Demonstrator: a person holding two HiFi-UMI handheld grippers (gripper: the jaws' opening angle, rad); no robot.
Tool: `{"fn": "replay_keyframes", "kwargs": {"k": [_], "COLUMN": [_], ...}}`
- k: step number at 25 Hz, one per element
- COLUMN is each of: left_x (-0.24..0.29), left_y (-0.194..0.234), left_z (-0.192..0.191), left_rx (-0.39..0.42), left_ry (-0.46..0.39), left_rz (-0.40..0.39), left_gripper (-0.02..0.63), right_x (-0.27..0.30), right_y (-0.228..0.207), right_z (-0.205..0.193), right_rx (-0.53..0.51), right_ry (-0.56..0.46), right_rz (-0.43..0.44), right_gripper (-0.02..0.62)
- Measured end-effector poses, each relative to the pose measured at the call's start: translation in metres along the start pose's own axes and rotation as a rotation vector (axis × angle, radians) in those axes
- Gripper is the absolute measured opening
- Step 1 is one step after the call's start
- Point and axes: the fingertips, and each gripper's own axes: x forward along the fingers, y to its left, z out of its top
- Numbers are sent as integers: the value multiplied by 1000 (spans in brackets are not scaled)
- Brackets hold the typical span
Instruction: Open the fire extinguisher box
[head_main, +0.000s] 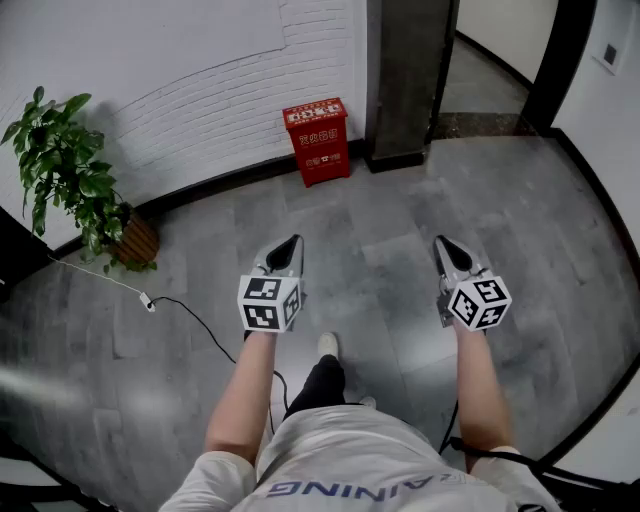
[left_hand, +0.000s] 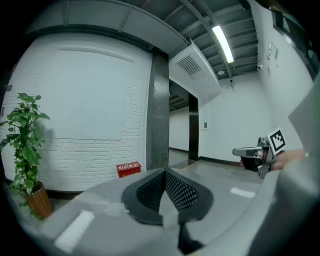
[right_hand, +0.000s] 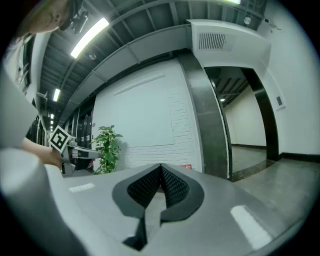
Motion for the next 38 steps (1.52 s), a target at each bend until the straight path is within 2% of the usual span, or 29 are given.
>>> {"fn": "replay_keyframes", "kwargs": {"k": [4,8,13,18,22,29,38], "left_x": [39,101,186,257,302,390,536], "left_y": [23,53,102,164,194,244,268], "left_z": [5,12,42,79,91,100,140], "left_rx": [-10,-29,-18,-17,-27,-63,-73], "left_ry": [-20,-31,-42,-39,-31,-8,-1], "left_rz": [1,-7,-26,-19,-17,45,156], "left_gripper": [3,3,4,3,5,3,4], "right_x": [37,92,189,288,344,451,585], "right_y": [-14,-45,-85,-98,-118,-167,-276], "right_z": [-7,-2,19,51,59,71,106], "right_rx": [-16,-31,-21,-31,-33,-33,-46], "right_ry": [19,20,16,12,32,41,57], "right_rz": [9,0,-14,27,44,109,242], "right_gripper": [6,6,6,6,6,6,6]}}
